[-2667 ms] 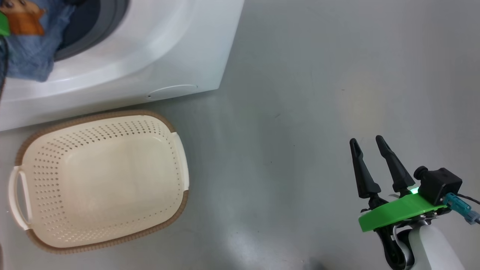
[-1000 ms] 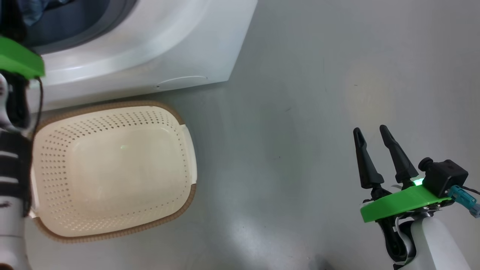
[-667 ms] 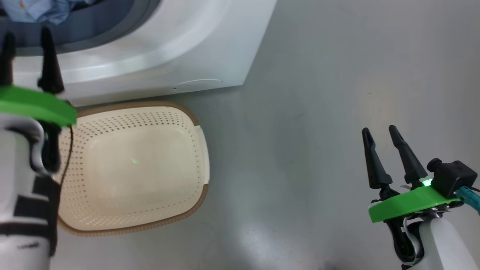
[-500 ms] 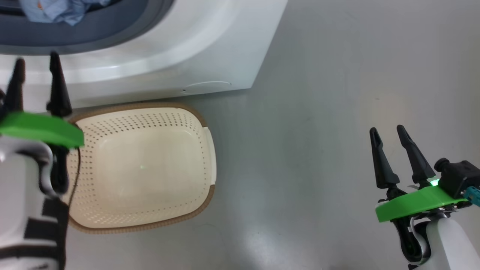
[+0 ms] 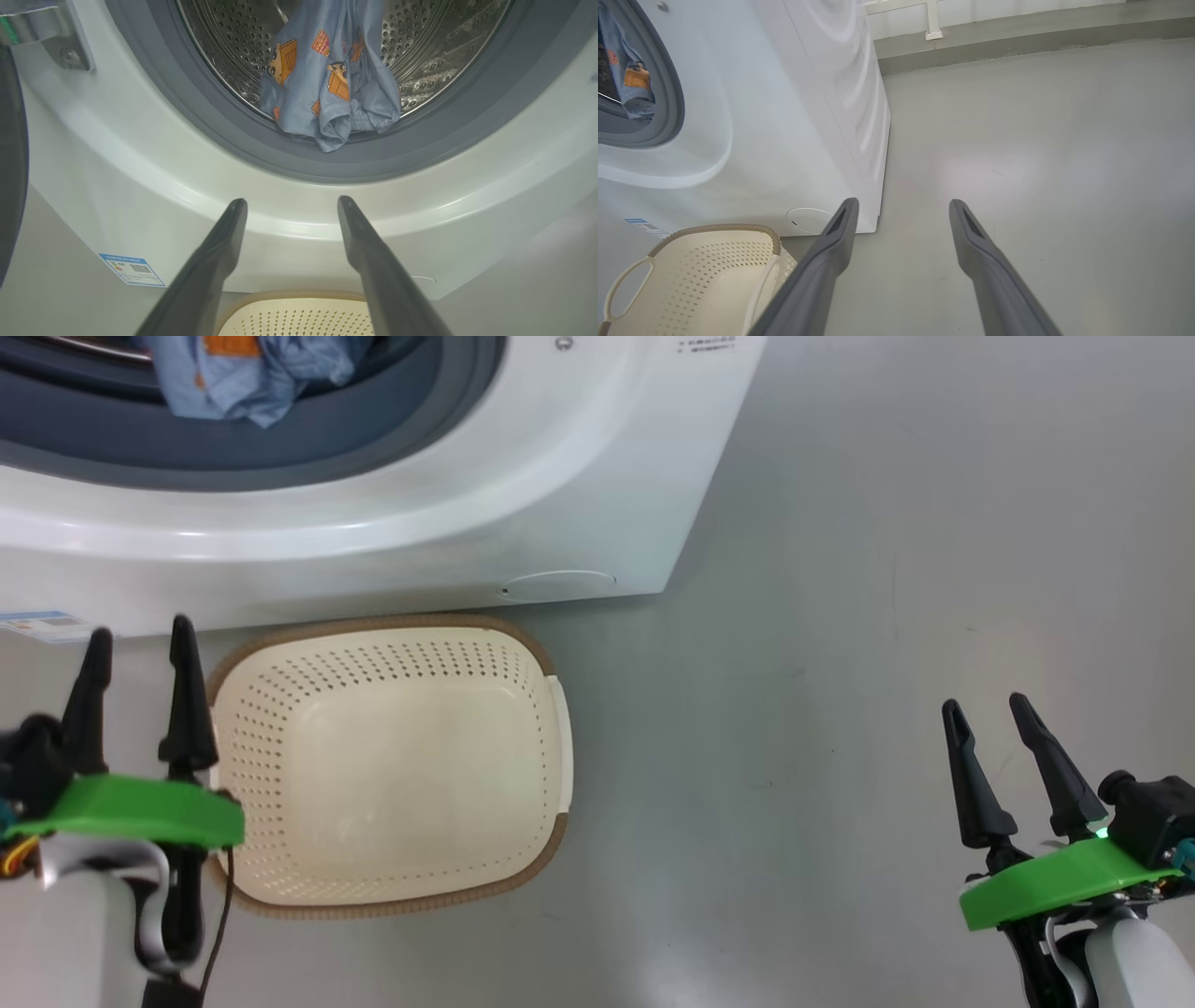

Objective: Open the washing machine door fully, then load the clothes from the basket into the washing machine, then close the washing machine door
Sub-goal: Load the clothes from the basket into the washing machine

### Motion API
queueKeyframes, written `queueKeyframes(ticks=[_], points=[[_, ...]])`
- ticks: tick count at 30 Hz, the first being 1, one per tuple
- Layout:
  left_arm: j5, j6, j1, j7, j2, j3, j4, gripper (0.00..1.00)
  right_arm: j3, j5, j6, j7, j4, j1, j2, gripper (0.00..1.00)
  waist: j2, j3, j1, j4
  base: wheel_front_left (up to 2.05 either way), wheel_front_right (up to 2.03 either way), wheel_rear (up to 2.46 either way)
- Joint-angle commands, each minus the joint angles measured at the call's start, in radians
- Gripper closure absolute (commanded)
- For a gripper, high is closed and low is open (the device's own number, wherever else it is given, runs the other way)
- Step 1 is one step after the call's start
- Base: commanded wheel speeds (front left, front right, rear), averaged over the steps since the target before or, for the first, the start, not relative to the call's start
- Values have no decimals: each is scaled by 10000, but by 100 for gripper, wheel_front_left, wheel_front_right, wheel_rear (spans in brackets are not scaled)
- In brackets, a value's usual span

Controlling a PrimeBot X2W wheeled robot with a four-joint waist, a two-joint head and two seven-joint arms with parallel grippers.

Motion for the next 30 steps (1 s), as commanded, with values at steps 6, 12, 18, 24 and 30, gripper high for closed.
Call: queueKeyframes(ticks=[6,12,18,24,30], points=[[251,-16,1244,-53,100,661,-1249,0,184,-42,25,-119,-185,445,-249,0,0,-309,0,128,0,0,0],[301,-16,1926,-53,-130,906,-1791,0,211,-30,25,-119,-182,520,-295,0,0,-417,0,129,0,0,0],[329,-16,2241,-53,-334,1027,-2102,0,198,-31,25,-119,-197,565,-334,0,0,-444,0,154,0,0,0],[317,-16,2084,-53,-355,1007,-2131,0,201,-31,25,-119,-217,528,-327,0,0,-367,0,149,0,0,0],[230,-16,1725,-53,-276,854,-2062,0,177,-42,25,-119,-247,462,-264,0,0,-224,0,152,0,0,0]])
